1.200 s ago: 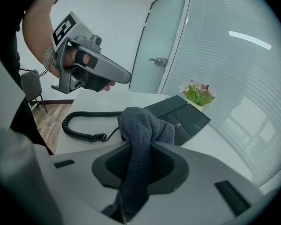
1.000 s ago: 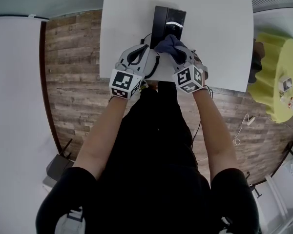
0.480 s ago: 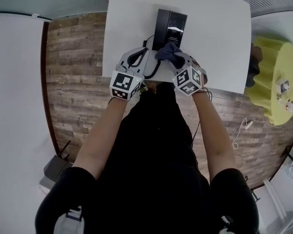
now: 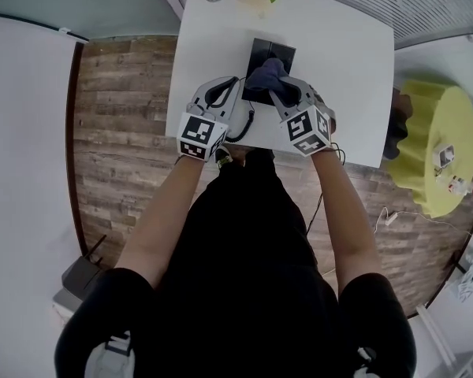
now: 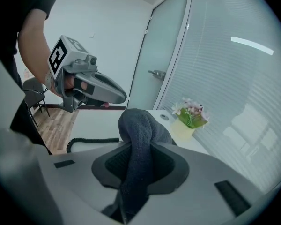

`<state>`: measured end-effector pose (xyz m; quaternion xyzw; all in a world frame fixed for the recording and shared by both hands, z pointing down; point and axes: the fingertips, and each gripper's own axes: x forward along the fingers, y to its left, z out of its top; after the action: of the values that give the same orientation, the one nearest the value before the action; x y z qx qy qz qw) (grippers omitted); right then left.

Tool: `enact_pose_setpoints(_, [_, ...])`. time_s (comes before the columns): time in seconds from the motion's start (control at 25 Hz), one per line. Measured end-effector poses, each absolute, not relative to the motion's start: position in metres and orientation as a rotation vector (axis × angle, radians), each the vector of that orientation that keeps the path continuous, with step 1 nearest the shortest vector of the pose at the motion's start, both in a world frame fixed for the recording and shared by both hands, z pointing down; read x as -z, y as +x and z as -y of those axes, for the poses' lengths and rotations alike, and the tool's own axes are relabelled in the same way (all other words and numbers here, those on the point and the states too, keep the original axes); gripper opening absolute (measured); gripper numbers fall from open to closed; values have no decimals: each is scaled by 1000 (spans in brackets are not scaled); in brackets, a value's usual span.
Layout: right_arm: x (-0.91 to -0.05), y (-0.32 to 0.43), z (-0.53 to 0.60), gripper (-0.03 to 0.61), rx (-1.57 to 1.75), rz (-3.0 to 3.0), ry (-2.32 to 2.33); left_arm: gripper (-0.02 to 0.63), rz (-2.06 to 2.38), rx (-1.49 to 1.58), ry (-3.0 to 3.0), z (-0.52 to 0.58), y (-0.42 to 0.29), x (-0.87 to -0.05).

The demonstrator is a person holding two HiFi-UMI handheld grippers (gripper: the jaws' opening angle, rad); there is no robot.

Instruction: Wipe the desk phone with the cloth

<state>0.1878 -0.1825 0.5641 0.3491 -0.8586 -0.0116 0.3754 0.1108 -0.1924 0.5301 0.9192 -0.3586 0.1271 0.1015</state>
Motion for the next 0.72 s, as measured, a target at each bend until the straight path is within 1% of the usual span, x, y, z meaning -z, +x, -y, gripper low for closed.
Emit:
enact_pose_setpoints(0.32, [-540, 184, 229, 95, 92, 2207, 892, 11, 1125, -361, 2730, 232, 111, -505])
enact_pose_setpoints(0.72, [-557, 188, 278, 95, 102, 2188, 853, 11, 1152, -370, 2703, 273, 117, -512])
